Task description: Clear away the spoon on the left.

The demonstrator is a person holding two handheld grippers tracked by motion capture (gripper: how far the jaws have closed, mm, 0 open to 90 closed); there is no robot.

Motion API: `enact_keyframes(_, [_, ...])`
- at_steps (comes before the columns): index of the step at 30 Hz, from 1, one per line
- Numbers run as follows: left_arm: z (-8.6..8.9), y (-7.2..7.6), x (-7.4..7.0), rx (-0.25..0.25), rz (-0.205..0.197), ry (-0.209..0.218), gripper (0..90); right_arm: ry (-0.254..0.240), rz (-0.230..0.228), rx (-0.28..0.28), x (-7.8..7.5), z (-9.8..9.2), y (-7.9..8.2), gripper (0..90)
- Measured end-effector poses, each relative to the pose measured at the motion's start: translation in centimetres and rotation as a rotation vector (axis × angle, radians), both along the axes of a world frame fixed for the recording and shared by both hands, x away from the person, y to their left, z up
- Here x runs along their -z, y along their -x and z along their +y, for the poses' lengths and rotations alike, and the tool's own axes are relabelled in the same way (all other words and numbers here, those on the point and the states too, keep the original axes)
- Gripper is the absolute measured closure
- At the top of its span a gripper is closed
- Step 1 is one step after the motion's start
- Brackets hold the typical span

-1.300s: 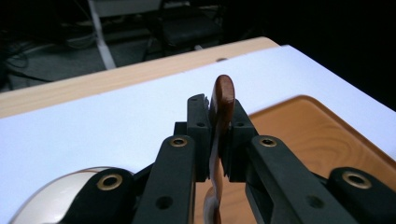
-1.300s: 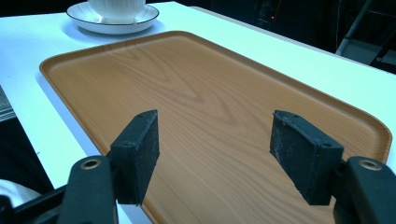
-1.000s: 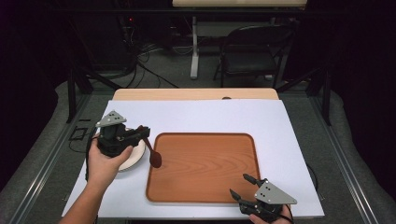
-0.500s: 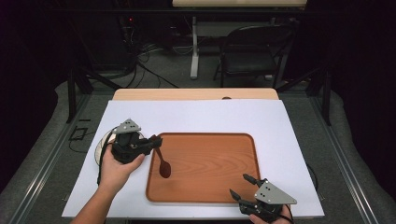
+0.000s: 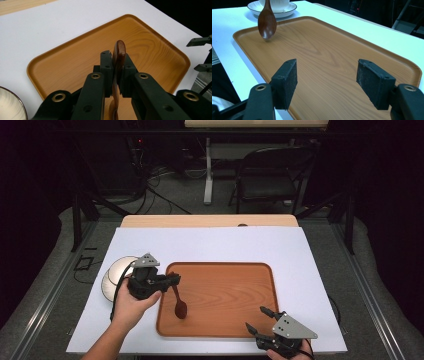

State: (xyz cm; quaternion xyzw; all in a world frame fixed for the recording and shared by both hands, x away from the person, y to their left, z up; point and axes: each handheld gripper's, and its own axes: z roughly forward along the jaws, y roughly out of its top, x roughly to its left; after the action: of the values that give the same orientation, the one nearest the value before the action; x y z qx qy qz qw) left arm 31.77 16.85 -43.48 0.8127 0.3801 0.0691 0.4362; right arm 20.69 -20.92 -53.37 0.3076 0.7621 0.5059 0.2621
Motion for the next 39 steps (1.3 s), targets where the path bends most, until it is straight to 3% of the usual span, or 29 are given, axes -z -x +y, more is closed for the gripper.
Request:
enact_keyframes(15, [-0.3, -2.6, 1.4, -0.013, 0.064, 0.028, 83.4, 0.001, -0.001, 0.001, 0.0, -0.1, 0.0, 32.8])
enact_keyframes(21, [-0.4, -3.8, 2.2, -0.056, 0.080, 0.043, 82.4, -0.001, -0.001, 0.000, 0.0, -0.1, 0.0, 32.8])
enact_keyframes(39, [-0.3, -7.9, 5.9, -0.191, 0.188, 0.087, 79.4, -0.002, -0.003, -0.002, -0.1, -0.2, 0.0, 32.8])
